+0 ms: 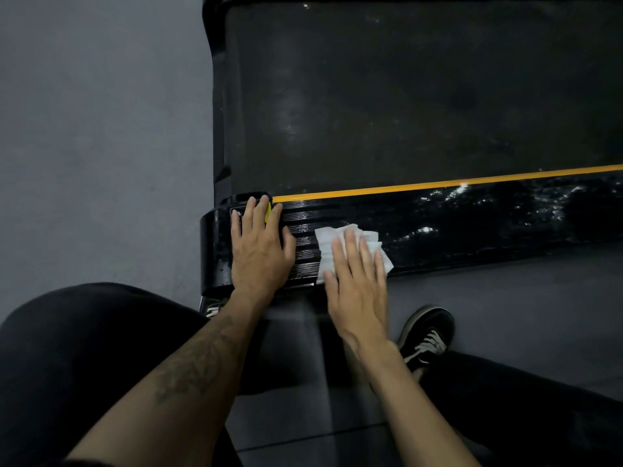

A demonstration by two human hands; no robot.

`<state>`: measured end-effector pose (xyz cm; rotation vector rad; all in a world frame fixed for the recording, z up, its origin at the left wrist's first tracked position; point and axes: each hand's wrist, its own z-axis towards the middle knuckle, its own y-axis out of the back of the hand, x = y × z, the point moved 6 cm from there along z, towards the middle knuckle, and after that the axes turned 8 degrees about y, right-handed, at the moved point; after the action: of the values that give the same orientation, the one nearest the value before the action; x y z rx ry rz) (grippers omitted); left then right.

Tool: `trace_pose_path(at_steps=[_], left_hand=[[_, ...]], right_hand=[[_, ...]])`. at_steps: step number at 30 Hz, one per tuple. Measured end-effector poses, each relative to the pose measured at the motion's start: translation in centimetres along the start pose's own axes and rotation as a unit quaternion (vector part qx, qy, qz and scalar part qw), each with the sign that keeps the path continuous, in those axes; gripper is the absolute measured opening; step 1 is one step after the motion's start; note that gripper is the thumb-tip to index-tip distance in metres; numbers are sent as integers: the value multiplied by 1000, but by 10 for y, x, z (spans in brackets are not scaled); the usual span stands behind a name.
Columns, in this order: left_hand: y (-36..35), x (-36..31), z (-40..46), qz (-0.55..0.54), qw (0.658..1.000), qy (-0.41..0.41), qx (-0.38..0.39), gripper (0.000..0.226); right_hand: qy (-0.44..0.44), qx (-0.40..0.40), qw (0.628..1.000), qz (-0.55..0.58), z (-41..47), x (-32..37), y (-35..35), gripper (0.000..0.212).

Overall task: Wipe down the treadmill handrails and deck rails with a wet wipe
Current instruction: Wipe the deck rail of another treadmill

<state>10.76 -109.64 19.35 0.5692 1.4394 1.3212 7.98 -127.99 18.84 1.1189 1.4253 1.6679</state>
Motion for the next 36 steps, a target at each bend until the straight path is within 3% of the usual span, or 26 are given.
trace_pose_path(at_steps=[2, 7, 13, 18, 23, 29, 34, 36], left_hand=[[-1, 1, 0, 0, 1000, 0, 1, 55], [-3, 1, 1, -2, 1000, -2, 1, 53], [-3, 2, 1, 5, 1000, -3, 9, 54], [-3, 1, 1, 3, 1000, -1, 14, 54], [-2, 1, 1, 1, 1000, -1, 14, 54], [-2, 0, 0, -6, 1000, 0, 7, 53], [-3, 1, 1, -6, 1000, -3, -2, 54], [-4, 1, 1, -7, 1000, -6, -3, 53]], right_hand=[[-28, -8, 999, 15, 2, 14, -2, 66], [85, 22, 996, 0, 4, 24, -8, 62], [-35, -5, 999, 20, 12, 14, -4, 65], [73, 29, 997, 14, 13, 15, -9, 65], [-42, 2, 999, 24, 17, 6, -4, 67], [82, 51, 995, -7, 23, 21, -7, 62], [-39, 33, 999, 8, 31, 2, 0, 62], [-19, 46, 999, 3, 32, 16, -4, 62]])
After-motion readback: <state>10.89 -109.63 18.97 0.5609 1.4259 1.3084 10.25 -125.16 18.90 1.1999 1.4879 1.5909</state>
